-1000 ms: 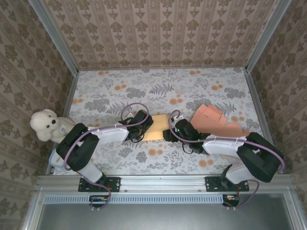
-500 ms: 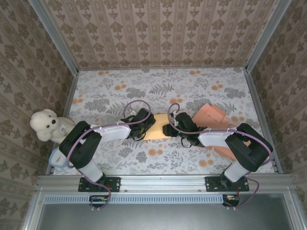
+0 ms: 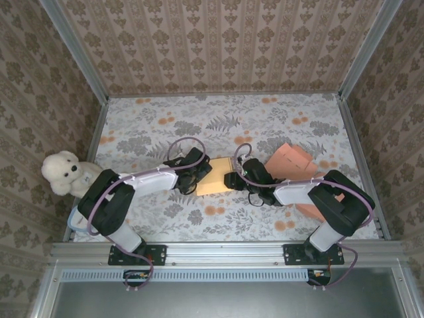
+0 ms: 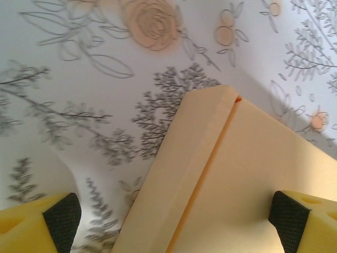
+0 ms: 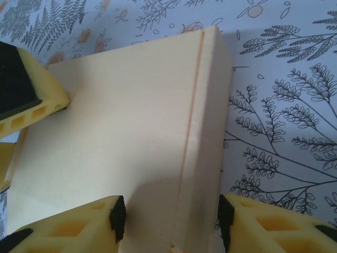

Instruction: Fold the paper box

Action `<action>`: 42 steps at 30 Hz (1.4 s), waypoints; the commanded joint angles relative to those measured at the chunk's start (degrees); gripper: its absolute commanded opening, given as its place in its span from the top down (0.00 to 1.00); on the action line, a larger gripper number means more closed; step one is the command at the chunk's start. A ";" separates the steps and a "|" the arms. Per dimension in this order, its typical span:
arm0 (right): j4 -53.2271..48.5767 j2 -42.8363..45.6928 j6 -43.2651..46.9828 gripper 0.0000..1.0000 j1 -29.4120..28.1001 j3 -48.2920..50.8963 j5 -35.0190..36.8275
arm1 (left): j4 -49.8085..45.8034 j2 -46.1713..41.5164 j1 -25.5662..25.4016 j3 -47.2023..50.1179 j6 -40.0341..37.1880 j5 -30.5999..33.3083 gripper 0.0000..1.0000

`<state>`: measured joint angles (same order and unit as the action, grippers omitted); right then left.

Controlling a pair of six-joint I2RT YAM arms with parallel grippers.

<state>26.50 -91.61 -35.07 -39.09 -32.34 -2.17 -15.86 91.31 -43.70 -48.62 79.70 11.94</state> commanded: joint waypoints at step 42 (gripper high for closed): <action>-12.74 10.70 1.18 0.41 -11.04 -0.60 13.56 | -2.33 -14.96 -3.19 10.13 -5.26 4.15 0.03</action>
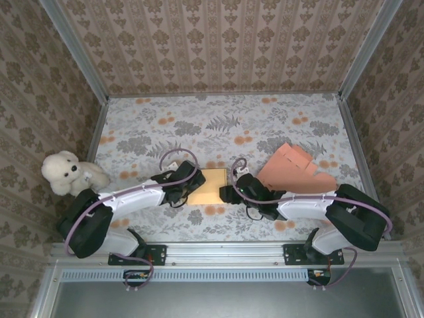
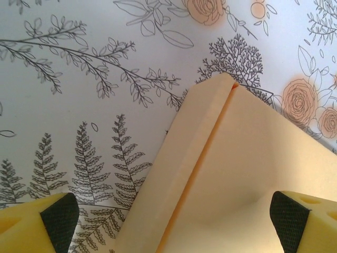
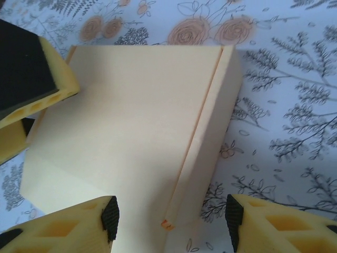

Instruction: Fold the paper box

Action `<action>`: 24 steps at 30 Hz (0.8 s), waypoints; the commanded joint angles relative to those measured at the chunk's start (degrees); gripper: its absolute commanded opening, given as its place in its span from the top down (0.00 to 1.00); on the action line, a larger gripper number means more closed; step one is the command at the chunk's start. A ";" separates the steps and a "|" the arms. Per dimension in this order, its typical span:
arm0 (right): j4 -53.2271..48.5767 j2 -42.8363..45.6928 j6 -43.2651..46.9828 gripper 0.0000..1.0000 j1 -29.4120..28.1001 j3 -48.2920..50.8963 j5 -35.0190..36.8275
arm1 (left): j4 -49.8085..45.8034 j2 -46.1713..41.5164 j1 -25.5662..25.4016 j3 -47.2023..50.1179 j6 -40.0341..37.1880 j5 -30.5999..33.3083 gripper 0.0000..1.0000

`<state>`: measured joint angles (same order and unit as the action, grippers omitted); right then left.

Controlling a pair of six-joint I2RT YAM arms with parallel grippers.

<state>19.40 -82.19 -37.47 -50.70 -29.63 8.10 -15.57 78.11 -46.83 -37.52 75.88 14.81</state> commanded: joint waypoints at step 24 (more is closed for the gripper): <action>6.77 -12.00 -2.12 0.48 2.18 -2.92 -2.39 | -5.50 -0.33 -7.56 -3.04 3.77 4.82 0.03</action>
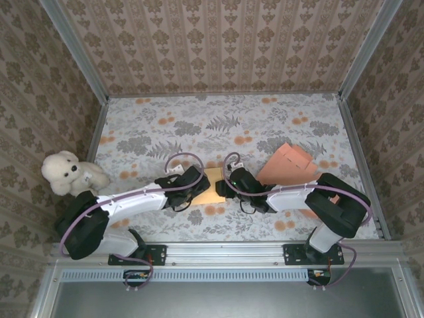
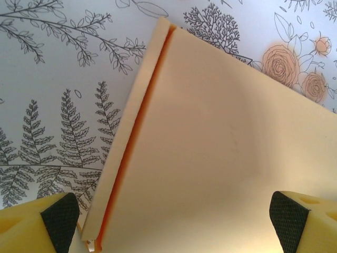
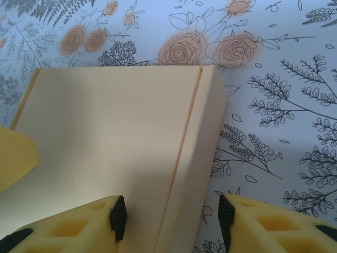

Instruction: Fold the paper box

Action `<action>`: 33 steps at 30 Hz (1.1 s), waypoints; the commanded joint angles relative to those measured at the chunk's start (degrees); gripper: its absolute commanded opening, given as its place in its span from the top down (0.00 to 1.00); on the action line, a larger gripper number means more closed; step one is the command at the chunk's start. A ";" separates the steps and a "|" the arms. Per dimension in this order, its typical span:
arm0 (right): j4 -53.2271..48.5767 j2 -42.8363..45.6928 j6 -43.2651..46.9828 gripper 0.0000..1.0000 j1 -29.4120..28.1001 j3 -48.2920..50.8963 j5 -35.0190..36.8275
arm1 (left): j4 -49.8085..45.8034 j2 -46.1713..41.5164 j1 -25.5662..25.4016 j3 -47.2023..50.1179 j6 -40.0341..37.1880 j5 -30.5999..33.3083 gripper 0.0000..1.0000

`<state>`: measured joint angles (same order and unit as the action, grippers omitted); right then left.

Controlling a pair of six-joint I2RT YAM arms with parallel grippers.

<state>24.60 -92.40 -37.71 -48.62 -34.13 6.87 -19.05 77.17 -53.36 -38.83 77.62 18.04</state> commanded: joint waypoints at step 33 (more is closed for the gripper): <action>6.34 -2.68 -5.88 0.49 -1.97 3.99 0.77 | -11.77 -1.08 -4.39 -1.76 12.58 1.43 0.01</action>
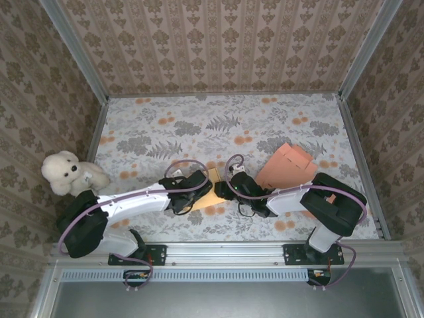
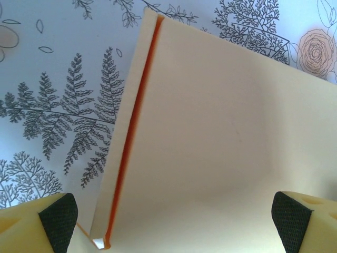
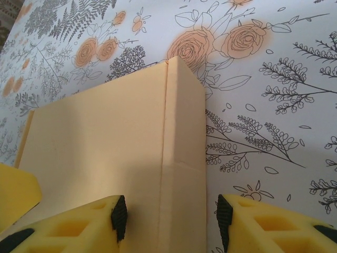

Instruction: Fold the paper box

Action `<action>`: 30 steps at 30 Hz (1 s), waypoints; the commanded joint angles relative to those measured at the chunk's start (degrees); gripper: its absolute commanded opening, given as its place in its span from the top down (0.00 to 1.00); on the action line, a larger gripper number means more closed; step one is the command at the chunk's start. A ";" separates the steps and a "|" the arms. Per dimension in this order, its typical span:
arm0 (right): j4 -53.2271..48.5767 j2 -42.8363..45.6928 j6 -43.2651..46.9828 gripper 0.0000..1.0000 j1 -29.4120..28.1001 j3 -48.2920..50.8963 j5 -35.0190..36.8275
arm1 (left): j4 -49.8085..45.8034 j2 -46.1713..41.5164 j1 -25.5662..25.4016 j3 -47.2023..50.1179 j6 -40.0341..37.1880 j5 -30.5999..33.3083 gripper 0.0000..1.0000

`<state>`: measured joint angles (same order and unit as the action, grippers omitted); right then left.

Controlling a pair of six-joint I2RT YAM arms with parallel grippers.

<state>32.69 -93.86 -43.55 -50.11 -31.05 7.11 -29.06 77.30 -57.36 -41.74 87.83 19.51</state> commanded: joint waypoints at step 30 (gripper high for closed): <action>1.15 -2.76 -2.98 0.49 -4.16 0.56 0.92 | 2.76 0.61 -2.05 -1.00 5.44 -3.72 0.02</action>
<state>34.57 -94.96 -45.74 -52.71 -31.00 8.97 -27.59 80.03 -58.65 -41.95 91.09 17.50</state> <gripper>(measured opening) 0.513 0.982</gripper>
